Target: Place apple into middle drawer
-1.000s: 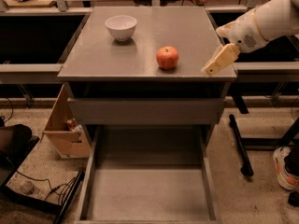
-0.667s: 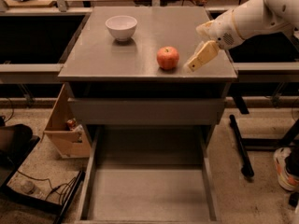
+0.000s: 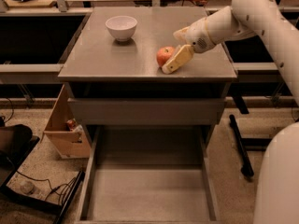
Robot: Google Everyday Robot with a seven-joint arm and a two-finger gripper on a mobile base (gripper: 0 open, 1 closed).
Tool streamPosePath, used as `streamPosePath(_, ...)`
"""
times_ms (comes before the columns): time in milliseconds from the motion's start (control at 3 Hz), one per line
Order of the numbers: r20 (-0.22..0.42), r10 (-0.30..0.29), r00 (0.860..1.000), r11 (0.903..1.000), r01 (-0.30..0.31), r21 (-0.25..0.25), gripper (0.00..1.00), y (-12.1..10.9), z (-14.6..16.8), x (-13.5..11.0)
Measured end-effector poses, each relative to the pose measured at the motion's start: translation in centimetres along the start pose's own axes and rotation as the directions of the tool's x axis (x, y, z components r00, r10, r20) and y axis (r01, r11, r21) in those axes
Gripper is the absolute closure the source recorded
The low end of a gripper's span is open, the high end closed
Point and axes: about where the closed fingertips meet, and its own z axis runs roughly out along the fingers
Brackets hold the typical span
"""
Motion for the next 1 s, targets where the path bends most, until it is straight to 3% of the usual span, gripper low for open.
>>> streamPosePath(667,0.000,0.001,1.000,1.0000,-0.001,-0.002,0.41,-0.01,0.17,0.10)
streamPosePath(1000,0.000,0.001,1.000,1.0000,-0.001,-0.002,0.71,-0.01,0.18,0.10)
